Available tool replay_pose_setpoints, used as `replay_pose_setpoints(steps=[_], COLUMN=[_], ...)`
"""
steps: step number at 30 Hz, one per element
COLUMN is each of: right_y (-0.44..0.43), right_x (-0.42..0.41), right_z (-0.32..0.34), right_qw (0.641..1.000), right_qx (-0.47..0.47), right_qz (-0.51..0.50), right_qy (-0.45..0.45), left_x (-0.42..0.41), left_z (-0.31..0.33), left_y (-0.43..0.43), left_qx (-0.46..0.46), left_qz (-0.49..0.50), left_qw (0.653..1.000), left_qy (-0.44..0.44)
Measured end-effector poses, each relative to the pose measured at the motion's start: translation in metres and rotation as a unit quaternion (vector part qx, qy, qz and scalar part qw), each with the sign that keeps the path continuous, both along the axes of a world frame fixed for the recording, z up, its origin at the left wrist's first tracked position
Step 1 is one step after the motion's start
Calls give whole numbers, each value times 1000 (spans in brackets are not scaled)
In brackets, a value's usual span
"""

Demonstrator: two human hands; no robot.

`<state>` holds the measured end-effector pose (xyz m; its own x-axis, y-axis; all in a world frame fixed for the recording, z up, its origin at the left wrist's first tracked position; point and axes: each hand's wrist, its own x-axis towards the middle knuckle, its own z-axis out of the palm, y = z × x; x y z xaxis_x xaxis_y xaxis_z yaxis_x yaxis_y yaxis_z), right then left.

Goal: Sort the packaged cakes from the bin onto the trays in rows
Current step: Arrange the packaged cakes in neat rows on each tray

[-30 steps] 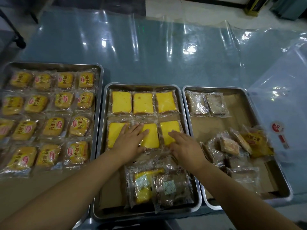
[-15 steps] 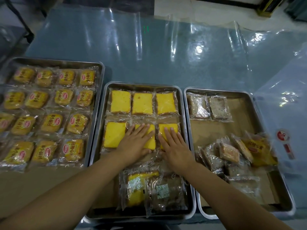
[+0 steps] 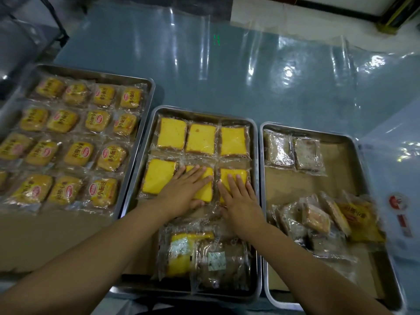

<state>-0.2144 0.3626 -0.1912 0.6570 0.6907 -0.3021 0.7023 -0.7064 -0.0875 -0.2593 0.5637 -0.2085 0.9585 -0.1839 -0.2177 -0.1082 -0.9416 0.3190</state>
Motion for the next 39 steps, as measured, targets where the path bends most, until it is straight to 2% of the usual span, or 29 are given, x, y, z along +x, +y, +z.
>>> replay_pose_setpoints(steps=[2, 5, 7, 12, 20, 23, 25, 27, 30, 33, 35, 39], right_y=[-3, -14, -24, -46, -39, -33, -36, -42, -56, -69, -80, -112], right_x=[-3, -16, -28, -51, -66, -69, -71, -71, -67, -53, -35, 3], right_z=[14, 28, 31, 27, 42, 53, 59, 63, 69, 75, 81, 96], right_qw=[998, 988, 985, 985, 990, 980, 968, 942, 867, 776, 726, 743], right_qx=[56, 150, 173, 150, 33, 58, 98, 156, 280, 405, 462, 462], right_qz=[-7, -10, -19, -70, -96, -126, -155, -211, -300, -370, -379, -331], right_qy=[11, -25, -10, 56, 100, 143, 169, 210, 283, 312, 340, 354], left_x=[-5, -19, -32, -65, -93, -95, -95, -92, -79, -56, -34, 13], left_z=[6, 17, 22, 21, 27, 35, 41, 49, 63, 76, 85, 92], left_y=[-1, -3, -2, 1, -8, -22, -32, -41, -52, -56, -65, -97], left_qx=[-24, -60, -88, -118, -147, -141, -169, -208, -264, -385, -439, -479], left_qz=[9, 28, 35, 32, 13, -11, -19, -12, 28, 99, 134, 153], left_qw=[1000, 996, 993, 992, 989, 990, 985, 977, 960, 911, 883, 862], left_qy=[-12, -58, -72, -42, -23, -14, 17, 55, 92, 109, 95, 64])
